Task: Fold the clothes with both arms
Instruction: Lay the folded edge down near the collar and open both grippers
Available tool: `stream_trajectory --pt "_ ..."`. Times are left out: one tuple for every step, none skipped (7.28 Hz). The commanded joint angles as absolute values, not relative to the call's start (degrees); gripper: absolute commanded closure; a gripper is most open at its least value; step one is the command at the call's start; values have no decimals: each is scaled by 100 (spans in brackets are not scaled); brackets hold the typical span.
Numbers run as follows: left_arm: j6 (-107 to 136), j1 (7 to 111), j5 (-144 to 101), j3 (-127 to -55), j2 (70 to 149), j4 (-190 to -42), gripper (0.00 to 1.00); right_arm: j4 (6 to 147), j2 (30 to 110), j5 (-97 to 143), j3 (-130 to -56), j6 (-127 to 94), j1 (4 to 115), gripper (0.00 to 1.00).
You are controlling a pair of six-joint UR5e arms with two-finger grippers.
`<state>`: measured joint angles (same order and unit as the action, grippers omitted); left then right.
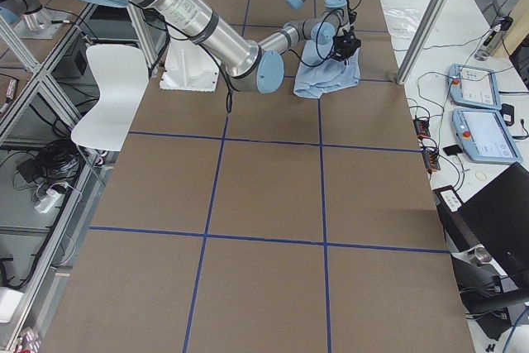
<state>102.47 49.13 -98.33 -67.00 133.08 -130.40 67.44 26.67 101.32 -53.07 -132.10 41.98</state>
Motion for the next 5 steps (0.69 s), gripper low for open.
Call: stream_trajectory --pt "10195 4913 -9844 -6260 13534 -13140 62 6391 2619 10090 -4984 -13184 4201 34" --pt "9986 4913 -9844 -6240 13526 -13183 24 6146 2523 10081 -4783 -13175 4201 0" --pt "9906 4913 -9844 -6240 13518 -13192 0 6135 2488 10072 -4773 -13096 4210 0" --pt "9888 4922 -9844 -6266 13483 -13210 0 6135 2461 10081 -4772 -12896 4306 0" --pt "9801 4948 -9861 -6293 13474 -13323 0 6143 2504 10151 -4772 -12459 4463 0"
